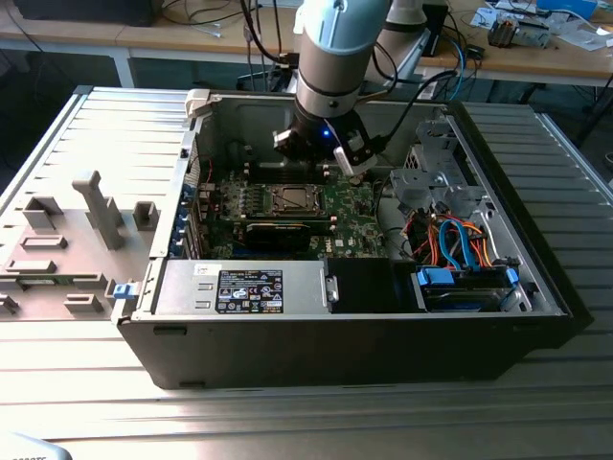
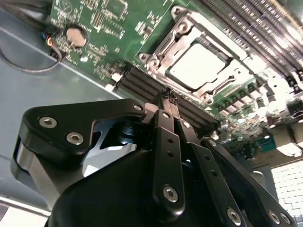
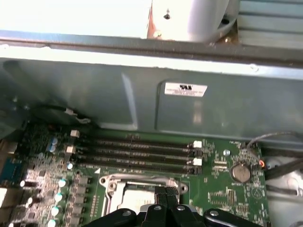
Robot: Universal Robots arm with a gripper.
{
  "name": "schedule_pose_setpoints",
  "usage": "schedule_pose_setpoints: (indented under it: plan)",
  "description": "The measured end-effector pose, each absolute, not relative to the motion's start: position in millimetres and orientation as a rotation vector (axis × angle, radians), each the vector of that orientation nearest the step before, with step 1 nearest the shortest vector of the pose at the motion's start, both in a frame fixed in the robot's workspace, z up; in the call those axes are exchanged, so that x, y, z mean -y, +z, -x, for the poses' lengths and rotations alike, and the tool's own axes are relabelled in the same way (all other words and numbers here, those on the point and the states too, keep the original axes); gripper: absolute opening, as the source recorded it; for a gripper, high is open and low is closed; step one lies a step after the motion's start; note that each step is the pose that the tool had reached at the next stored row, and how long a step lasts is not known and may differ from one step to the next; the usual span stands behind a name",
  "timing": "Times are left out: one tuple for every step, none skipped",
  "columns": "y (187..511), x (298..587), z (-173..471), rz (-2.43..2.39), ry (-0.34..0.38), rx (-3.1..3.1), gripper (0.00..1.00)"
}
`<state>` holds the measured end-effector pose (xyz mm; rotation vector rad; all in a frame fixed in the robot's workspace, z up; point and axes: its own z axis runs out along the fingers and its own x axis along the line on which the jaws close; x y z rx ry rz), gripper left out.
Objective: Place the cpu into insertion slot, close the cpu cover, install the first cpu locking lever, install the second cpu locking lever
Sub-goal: 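Install the second cpu locking lever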
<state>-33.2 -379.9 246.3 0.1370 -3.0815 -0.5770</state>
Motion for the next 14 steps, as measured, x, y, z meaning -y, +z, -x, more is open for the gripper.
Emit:
schedule_pose_setpoints:
  plan:
    - [246.2,379.9,33.2,-0.137,-0.59,3.08,0.11]
    - [246.3,379.9,33.2,-0.137,-0.601,3.078,0.11]
    - [246.3,379.9,33.2,-0.137,-0.614,3.076,0.11]
    - [246.3,380.0,33.2,-0.137,-0.627,3.073,0.11]
    - [246.2,379.9,33.2,-0.137,-0.65,3.069,0.11]
    - [246.2,379.9,33.1,-0.137,-0.678,3.064,0.11]
    - [246.3,380.0,33.2,-0.137,-0.688,3.062,0.11]
    - [246.2,380.0,33.2,-0.137,-0.698,3.06,0.11]
    - [246.2,380.0,33.2,-0.137,-0.72,3.056,0.11]
    - [246.3,380.1,33.2,-0.137,-0.736,3.052,0.11]
    - [246.3,380.1,33.2,-0.137,-0.746,3.05,0.11]
    - [246.3,380.1,33.2,-0.137,-0.767,3.045,0.11]
    - [246.2,380.2,33.2,-0.137,-0.779,3.043,0.11]
    - [246.3,380.3,33.2,-0.137,-0.792,3.04,0.11]
